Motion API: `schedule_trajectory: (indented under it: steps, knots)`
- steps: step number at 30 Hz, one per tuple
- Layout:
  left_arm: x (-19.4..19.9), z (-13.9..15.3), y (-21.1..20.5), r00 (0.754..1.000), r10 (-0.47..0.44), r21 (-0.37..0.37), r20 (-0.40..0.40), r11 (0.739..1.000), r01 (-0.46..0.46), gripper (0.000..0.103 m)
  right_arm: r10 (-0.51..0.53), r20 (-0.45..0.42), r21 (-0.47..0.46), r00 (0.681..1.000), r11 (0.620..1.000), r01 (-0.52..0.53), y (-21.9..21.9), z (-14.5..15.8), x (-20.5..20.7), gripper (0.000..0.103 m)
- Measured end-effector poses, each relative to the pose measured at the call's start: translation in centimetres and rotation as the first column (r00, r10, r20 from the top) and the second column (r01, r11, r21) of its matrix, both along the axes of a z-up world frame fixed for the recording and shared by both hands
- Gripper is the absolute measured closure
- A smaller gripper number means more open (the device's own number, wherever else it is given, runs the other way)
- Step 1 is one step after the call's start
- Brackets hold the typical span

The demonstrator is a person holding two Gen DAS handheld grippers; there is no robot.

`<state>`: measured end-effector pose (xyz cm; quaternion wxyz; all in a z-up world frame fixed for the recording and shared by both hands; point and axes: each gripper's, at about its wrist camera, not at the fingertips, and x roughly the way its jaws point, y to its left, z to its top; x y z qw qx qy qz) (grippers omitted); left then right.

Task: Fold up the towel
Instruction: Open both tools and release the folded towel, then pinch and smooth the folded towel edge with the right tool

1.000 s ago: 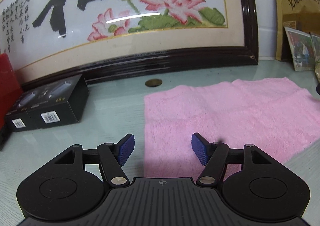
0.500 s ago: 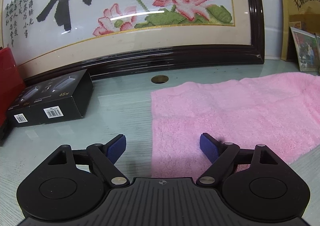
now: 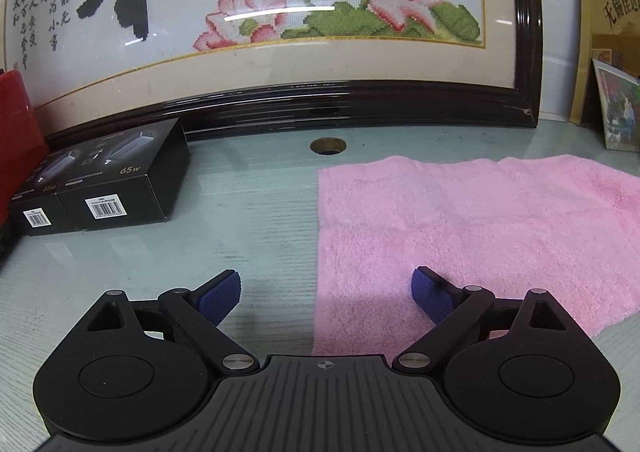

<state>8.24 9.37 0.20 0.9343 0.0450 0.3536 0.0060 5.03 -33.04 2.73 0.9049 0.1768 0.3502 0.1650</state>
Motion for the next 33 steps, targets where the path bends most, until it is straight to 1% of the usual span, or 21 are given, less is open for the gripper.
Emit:
schedule_trajectory:
  steps: [1,3,4,5,8,11,12,13,14,15,16,18,20,22,23,24,26,27,28,30,33]
  knots:
    - [-0.1,0.0,-0.1,1.0,-0.003,0.01,0.003,1.0,0.003,0.009,0.0,-0.012,0.025,1.0,1.0,0.0,0.0,0.4,1.0,0.082]
    - [-0.3,0.0,-0.3,1.0,-0.007,0.032,0.013,0.999,0.006,0.009,0.003,-0.038,0.079,0.999,0.997,0.0,0.0,0.7,2.9,0.05]
    - [-0.4,0.0,-0.4,1.0,-0.008,0.043,0.019,0.999,0.008,0.009,-0.005,-0.084,0.147,0.996,0.989,0.017,-0.2,0.5,4.6,0.019]
    - [-0.5,0.0,-0.5,1.0,-0.01,0.052,0.023,0.999,0.009,0.009,0.016,-0.123,0.197,0.992,0.98,0.009,-0.2,0.2,6.0,0.015]
    - [-0.6,-0.2,-0.8,1.0,-0.01,0.07,0.03,0.998,0.007,0.008,0.057,-0.149,0.358,0.987,0.934,0.0,-0.1,-0.8,8.4,0.017]
    - [-0.7,-0.1,-0.8,0.999,-0.009,0.078,0.031,0.997,0.006,0.007,0.114,-0.172,0.395,0.978,0.918,-0.038,1.2,-1.9,10.2,0.018]
    - [-0.6,-0.1,-0.8,0.999,-0.008,0.078,0.031,0.997,0.006,0.007,0.126,-0.184,0.394,0.975,0.918,-0.044,1.7,-2.1,10.6,0.023]
    - [-0.6,-0.1,-0.8,1.0,-0.007,0.076,0.03,0.997,0.005,0.006,0.141,-0.194,0.395,0.971,0.917,-0.054,2.3,-2.5,11.2,0.029]
    - [-0.6,-0.1,-0.7,1.0,-0.005,0.075,0.029,0.997,0.003,0.006,0.153,-0.196,0.397,0.969,0.915,-0.064,2.7,-2.8,11.6,0.045]
    - [-0.6,-0.2,-0.7,1.0,-0.004,0.075,0.029,0.997,0.002,0.006,0.162,-0.193,0.393,0.968,0.917,-0.076,3.1,-2.9,12.0,0.052]
    - [-0.6,-0.2,-0.7,1.0,-0.003,0.076,0.03,0.997,0.0,0.006,0.161,-0.185,0.378,0.97,0.922,-0.081,3.5,-2.8,12.1,0.067]
    - [-0.6,-0.2,-0.7,1.0,0.001,0.077,0.031,0.997,-0.003,0.004,0.089,-0.123,0.293,0.988,0.955,-0.049,4.0,-2.1,11.5,0.091]
    - [-0.6,-0.2,-0.7,1.0,0.004,0.075,0.03,0.997,-0.006,0.004,-0.021,-0.01,0.095,1.0,0.995,0.022,4.7,-0.9,10.2,0.093]
    - [-0.6,-0.3,-0.6,1.0,0.007,0.07,0.029,0.998,-0.009,0.004,-0.083,0.027,-0.043,0.996,0.996,0.084,5.4,-0.5,9.3,0.094]
    - [-0.5,-0.3,-0.6,1.0,0.007,0.068,0.028,0.998,-0.009,0.003,-0.111,0.045,-0.108,0.993,0.987,0.115,5.7,-0.3,8.8,0.094]
    - [-0.5,-0.3,-0.6,1.0,0.007,0.067,0.027,0.998,-0.009,0.003,-0.14,0.069,-0.206,0.988,0.967,0.151,6.4,-0.2,8.3,0.094]
    - [-0.5,-0.3,-0.5,1.0,0.007,0.065,0.024,0.998,-0.008,0.003,-0.182,0.111,-0.38,0.977,0.901,0.211,7.5,-0.2,7.8,0.091]
    - [-0.5,-0.2,-0.5,1.0,0.006,0.065,0.022,0.998,-0.007,0.003,-0.187,0.117,-0.404,0.975,0.888,0.219,7.4,-0.3,7.7,0.09]
    - [-0.5,-0.2,-0.4,1.0,0.005,0.064,0.02,0.998,-0.006,0.003,-0.196,0.112,-0.384,0.974,0.896,0.224,7.1,-0.2,7.6,0.09]
    - [-0.5,0.0,-0.3,1.0,0.0,0.056,0.009,0.998,-0.001,0.003,-0.175,0.121,-0.282,0.977,0.938,0.203,6.0,0.4,7.0,0.089]
    - [-0.3,0.2,0.5,1.0,-0.004,0.001,-0.014,1.0,0.004,0.003,-0.093,0.193,-0.15,0.977,0.981,0.123,6.1,1.8,6.6,0.079]
